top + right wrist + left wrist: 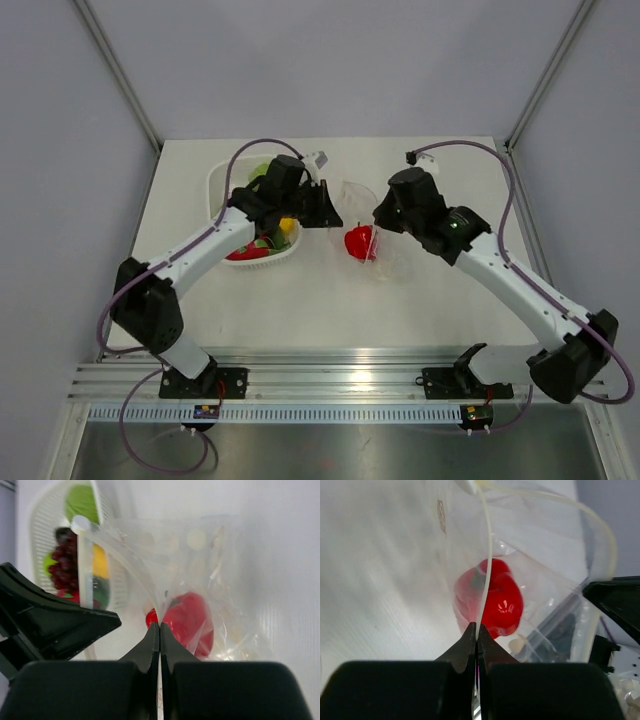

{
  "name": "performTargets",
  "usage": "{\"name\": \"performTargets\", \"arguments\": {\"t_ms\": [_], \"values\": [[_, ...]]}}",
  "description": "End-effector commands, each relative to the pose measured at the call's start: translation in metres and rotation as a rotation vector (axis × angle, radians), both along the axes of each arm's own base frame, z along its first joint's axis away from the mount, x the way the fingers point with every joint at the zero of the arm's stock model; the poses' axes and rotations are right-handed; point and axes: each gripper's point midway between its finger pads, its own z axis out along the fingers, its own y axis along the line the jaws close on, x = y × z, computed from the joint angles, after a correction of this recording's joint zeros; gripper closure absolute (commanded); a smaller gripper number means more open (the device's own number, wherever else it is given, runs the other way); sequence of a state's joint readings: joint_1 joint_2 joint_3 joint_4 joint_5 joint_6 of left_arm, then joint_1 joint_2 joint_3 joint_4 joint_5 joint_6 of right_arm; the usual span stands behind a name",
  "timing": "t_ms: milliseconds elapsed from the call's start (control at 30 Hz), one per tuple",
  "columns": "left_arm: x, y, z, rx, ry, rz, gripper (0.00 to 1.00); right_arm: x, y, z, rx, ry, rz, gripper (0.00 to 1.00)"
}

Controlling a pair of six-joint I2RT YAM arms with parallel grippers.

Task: Place the food in the zip-top bag and seal the zipper
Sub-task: Adjust the zipper food storage bag at the center of the board.

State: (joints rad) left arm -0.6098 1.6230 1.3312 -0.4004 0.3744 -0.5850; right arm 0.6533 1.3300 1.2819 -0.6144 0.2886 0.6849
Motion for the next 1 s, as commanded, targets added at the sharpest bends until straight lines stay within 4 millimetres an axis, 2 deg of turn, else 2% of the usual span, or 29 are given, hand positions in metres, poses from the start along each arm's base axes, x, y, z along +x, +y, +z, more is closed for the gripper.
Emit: {"name": "performTargets", "arguments": {"t_ms": [0,33,100,167,233,267,300,333,367,400,433,467,500,533,567,600,667,733,767,800,833,900,967], "values": [[-0.004,0.002,0.132,-0.218,-0.282,-0.011,1.0,-0.008,-0.013,0.082,0.121,-0.232,-0.007,1.0],[-0.005,0.004,0.136,-0.221,-0.289,-0.001,1.0,-0.011,-0.017,0.084,0.133,-0.238,-0.023,1.0],[-0.006,0.003,0.134,-0.229,-0.287,0.001,1.0,-0.01,-0.022,0.057,0.094,-0.196,-0.05,1.0],[-0.001,-0.003,0.102,-0.197,-0.222,0.002,1.0,-0.004,-0.024,0.025,0.065,-0.122,-0.08,1.0],[0.006,-0.008,0.07,-0.164,-0.168,0.006,1.0,0.007,-0.03,-0.032,0.006,-0.014,-0.125,1.0],[0.01,-0.01,0.052,-0.137,-0.137,0.011,1.0,0.01,-0.03,-0.05,-0.006,0.026,-0.131,1.0],[0.016,-0.013,0.015,-0.078,-0.063,0.016,1.0,0.014,-0.034,-0.068,-0.032,0.069,-0.149,1.0],[0.018,-0.014,0.0,-0.046,-0.027,0.016,1.0,0.017,-0.035,-0.095,-0.082,0.14,-0.156,1.0],[0.022,-0.017,-0.001,-0.032,-0.025,0.005,1.0,0.012,-0.041,-0.105,-0.131,0.195,-0.162,1.0],[0.017,-0.018,-0.015,-0.002,0.03,-0.016,1.0,0.019,-0.036,-0.094,-0.127,0.19,-0.158,1.0],[0.016,-0.019,-0.009,-0.002,0.016,-0.03,1.0,0.017,-0.031,-0.088,-0.119,0.193,-0.13,1.0],[0.015,-0.02,0.007,-0.014,-0.011,-0.035,1.0,0.017,-0.025,-0.07,-0.092,0.157,-0.111,1.0],[0.011,-0.018,0.038,-0.045,-0.077,-0.033,1.0,0.015,-0.022,-0.055,-0.063,0.12,-0.091,1.0],[0.008,-0.016,0.061,-0.07,-0.124,-0.036,1.0,0.008,-0.019,-0.02,-0.001,0.042,-0.051,1.0],[0.005,-0.013,0.081,-0.096,-0.163,-0.034,1.0,0.007,-0.018,0.003,0.042,-0.024,-0.034,1.0],[-0.001,-0.005,0.122,-0.137,-0.246,-0.02,1.0,-0.001,-0.023,0.034,0.088,-0.098,-0.023,1.0],[-0.006,0.002,0.148,-0.162,-0.297,-0.005,1.0,-0.008,-0.028,0.062,0.12,-0.161,-0.017,1.0],[-0.009,0.005,0.162,-0.181,-0.326,0.007,1.0,-0.015,-0.034,0.075,0.134,-0.193,-0.024,1.0],[-0.006,0.003,0.159,-0.184,-0.325,0.009,1.0,-0.017,-0.036,0.07,0.129,-0.184,-0.026,1.0],[-0.004,0.001,0.146,-0.17,-0.298,0.008,1.0,-0.016,-0.035,0.064,0.127,-0.174,-0.03,1.0],[0.003,-0.007,0.12,-0.147,-0.232,0.003,1.0,-0.015,-0.034,0.054,0.12,-0.155,-0.034,1.0],[0.003,-0.022,0.091,-0.153,-0.163,-0.037,1.0,-0.01,-0.031,0.012,0.083,-0.066,-0.05,1.0],[0.009,-0.033,0.038,-0.1,-0.072,-0.044,1.0,-0.008,-0.032,-0.021,0.04,-0.005,-0.066,1.0]]}}
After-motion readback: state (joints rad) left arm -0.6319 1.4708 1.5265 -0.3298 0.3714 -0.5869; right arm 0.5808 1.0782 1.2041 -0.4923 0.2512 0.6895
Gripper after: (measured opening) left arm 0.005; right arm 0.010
